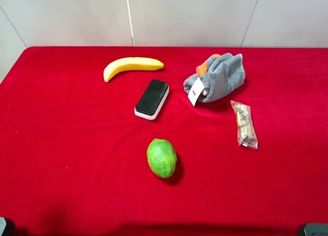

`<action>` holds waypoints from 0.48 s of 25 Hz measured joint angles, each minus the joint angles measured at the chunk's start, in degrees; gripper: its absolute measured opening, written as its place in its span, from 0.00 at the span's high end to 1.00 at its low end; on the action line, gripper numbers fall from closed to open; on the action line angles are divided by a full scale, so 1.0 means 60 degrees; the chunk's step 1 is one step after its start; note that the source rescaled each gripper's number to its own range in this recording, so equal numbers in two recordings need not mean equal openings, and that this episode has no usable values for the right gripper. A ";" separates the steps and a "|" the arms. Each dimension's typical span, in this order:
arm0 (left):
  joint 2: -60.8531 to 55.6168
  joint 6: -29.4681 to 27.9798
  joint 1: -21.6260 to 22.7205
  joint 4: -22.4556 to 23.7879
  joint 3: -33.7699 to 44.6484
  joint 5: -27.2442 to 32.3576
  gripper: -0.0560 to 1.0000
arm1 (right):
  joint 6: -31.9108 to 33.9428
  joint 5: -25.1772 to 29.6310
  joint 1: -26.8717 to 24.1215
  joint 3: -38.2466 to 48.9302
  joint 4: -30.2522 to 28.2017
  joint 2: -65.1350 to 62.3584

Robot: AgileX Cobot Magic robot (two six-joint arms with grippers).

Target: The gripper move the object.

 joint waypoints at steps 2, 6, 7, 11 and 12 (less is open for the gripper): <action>-0.0375 0.0000 0.0019 0.0000 0.0000 0.0000 0.35 | 0.0000 0.0000 0.0000 0.0000 0.0000 0.0000; -0.1170 0.0003 0.0120 0.0000 0.0000 0.0009 0.35 | 0.0000 0.0000 0.0000 0.0000 0.0000 0.0000; -0.1330 0.0003 0.0236 0.0000 0.0007 0.0009 0.35 | 0.0000 0.0000 0.0000 0.0000 0.0000 0.0000; -0.1943 0.0119 0.1393 -0.0163 0.0017 0.0018 0.35 | 0.0000 0.0000 0.0000 0.0000 0.0000 0.0000; -0.2096 0.0244 0.1775 -0.0322 0.0017 0.0018 0.35 | 0.0000 0.0000 0.0000 0.0000 0.0000 0.0000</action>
